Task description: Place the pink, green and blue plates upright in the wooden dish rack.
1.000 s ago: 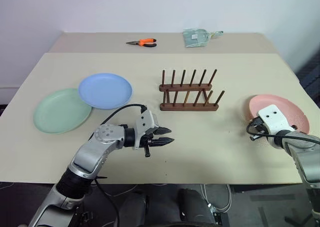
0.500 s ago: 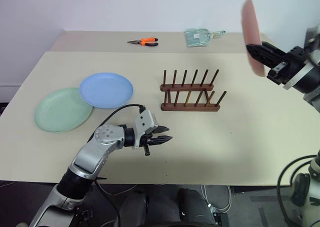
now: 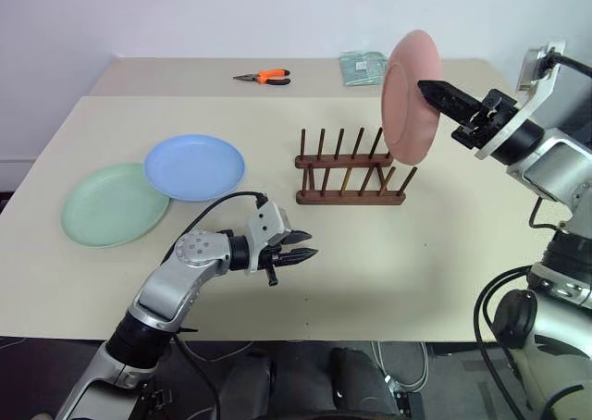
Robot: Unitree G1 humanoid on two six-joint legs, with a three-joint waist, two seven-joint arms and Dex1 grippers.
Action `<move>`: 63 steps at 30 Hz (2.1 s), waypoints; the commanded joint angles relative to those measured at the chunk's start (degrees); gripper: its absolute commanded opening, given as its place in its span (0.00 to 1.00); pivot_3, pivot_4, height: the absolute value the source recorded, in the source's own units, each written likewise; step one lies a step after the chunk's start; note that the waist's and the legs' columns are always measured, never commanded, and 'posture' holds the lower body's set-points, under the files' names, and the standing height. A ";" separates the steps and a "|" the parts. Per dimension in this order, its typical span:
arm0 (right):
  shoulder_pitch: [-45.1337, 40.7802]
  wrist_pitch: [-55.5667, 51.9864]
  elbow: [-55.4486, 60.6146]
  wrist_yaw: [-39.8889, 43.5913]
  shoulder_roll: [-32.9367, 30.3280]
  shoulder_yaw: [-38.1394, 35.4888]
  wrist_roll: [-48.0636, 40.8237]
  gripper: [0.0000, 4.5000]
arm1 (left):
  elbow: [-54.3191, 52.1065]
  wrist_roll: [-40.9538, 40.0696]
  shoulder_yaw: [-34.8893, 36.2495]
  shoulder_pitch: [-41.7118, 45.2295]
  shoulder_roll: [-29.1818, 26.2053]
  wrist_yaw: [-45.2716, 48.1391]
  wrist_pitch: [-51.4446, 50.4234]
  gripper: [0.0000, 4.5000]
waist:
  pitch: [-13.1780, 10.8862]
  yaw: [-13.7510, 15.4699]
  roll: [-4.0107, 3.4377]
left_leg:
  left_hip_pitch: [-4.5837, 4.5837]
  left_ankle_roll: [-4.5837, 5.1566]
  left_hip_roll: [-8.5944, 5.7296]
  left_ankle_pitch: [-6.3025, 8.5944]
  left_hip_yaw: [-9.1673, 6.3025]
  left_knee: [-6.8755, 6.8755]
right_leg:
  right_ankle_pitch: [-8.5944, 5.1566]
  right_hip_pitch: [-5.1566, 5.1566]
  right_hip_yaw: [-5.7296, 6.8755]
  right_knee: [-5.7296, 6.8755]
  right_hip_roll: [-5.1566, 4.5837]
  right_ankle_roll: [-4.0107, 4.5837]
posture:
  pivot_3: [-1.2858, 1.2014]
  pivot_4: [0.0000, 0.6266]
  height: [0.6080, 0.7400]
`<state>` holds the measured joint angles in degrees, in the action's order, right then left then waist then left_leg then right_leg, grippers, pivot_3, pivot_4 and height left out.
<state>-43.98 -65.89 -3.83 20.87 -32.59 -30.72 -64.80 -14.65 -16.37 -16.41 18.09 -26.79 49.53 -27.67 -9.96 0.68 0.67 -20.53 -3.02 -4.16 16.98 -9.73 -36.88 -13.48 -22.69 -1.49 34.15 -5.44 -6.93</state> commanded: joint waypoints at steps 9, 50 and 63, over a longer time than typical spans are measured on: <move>-1.58 7.37 -0.27 -0.98 -1.86 3.18 5.35 0.65 | -2.12 -3.36 2.93 -0.08 0.31 -0.01 -2.04 0.33 | -0.01 -0.21 -0.05 | 0.02 0.01 0.00 0.00 0.03 0.00 | 0.01 0.00 -0.01 0.01 0.02 -0.01 | 0.52 0.24 1.00; 15.93 32.03 35.07 19.47 -0.77 38.72 33.20 1.00 | -2.61 0.96 73.48 13.27 23.71 -71.82 -33.00 0.14 | 0.08 0.06 0.83 | 0.05 -0.29 0.00 -0.15 -0.01 0.00 | 0.33 -0.08 0.16 0.04 0.04 -0.39 | 0.52 0.24 1.00; 11.70 45.37 26.64 19.50 1.04 45.70 49.85 1.00 | -13.39 10.87 49.51 10.43 15.91 -68.23 -3.66 0.02 | 0.05 0.34 0.97 | 0.03 -0.46 0.04 -0.23 0.04 0.05 | 0.40 -0.15 0.13 0.05 0.08 -0.28 | 0.52 0.24 1.00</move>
<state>-29.94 -25.87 23.55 40.74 -32.51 13.67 -19.61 -24.14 -5.57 40.04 25.28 -8.77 -22.82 -35.82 -9.92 1.02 1.64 -20.52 -3.49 -4.12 16.74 -9.72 -36.86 -13.11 -22.80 -1.34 34.18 -5.36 -7.24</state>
